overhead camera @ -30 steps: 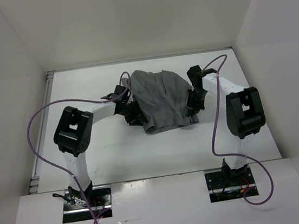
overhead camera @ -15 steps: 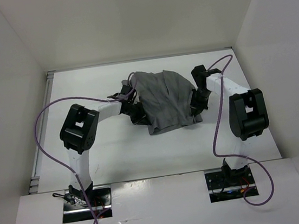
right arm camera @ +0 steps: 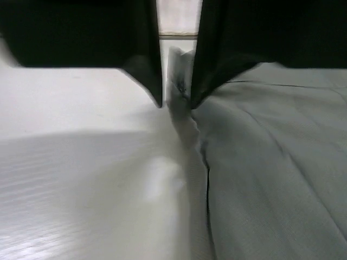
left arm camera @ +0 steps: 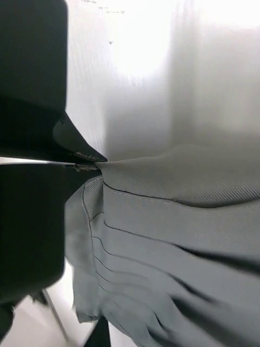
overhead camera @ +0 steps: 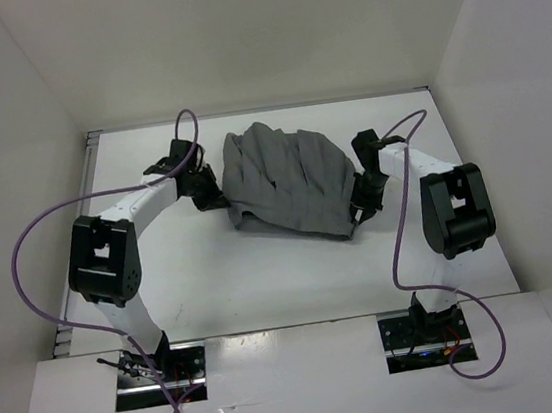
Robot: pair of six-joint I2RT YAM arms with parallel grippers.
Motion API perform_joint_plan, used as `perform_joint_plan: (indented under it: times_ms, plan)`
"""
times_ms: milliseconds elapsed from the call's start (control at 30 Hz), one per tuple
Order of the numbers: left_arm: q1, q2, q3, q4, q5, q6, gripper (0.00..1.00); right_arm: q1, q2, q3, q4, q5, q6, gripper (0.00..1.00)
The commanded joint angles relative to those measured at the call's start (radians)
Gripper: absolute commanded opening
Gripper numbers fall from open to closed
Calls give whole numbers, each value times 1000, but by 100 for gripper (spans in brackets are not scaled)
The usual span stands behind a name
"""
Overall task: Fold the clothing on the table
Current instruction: Flatten the skirt out
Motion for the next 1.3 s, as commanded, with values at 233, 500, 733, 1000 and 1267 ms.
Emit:
perform_joint_plan:
  times_ms: [233, 500, 733, 1000, 1267]
  plan:
    - [-35, -24, -193, -25, 4, 31, 0, -9, -139, 35, -137, 240, 30, 50]
    - [-35, -164, -202, -141, -15, 42, 69, 27, -140, -7, -71, -4, -1, 51]
    - [-35, -276, -288, -148, 25, 5, 70, 36, -112, -30, -62, -24, -10, 52]
    - [-35, -183, -308, -102, 24, 34, 58, 36, -112, -2, -72, 6, -1, 52]
    - [-44, -63, -299, -48, 14, 34, 53, 36, -152, -20, -82, 6, 31, 52]
